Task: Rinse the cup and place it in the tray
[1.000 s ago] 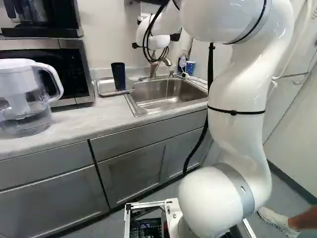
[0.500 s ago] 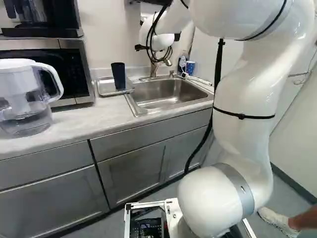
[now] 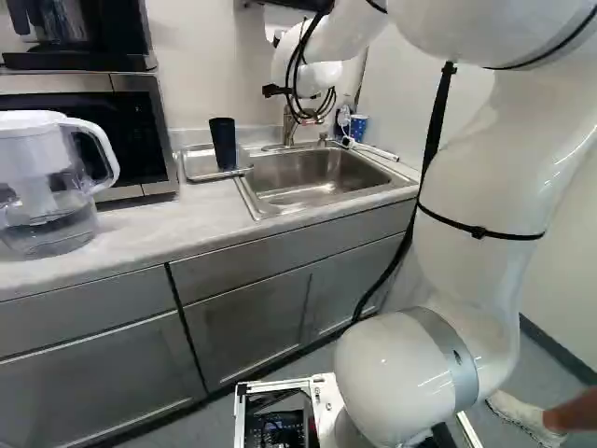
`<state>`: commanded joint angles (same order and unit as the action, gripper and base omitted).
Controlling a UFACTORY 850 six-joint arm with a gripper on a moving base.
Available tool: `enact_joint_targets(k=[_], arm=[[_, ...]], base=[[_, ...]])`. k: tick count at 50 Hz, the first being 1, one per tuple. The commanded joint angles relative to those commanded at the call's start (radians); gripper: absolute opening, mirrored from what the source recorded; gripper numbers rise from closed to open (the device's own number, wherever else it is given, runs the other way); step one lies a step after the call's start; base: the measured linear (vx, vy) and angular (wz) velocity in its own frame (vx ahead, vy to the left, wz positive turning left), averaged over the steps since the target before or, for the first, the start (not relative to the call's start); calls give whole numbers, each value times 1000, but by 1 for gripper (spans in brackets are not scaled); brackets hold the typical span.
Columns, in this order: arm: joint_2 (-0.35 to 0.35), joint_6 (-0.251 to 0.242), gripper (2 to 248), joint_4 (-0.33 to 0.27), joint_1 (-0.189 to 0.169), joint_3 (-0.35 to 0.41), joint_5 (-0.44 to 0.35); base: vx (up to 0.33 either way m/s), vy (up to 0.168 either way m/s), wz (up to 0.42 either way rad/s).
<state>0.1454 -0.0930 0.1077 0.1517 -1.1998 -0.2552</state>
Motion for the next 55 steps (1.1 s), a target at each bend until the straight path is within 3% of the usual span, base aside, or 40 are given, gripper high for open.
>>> enact_joint_targets(k=[31, 55], arm=[[-153, 0, 247, 0, -43, 159, 34], [-264, 0, 247, 0, -81, 267, 251]], base=[[0, 0, 0], [0, 0, 0]])
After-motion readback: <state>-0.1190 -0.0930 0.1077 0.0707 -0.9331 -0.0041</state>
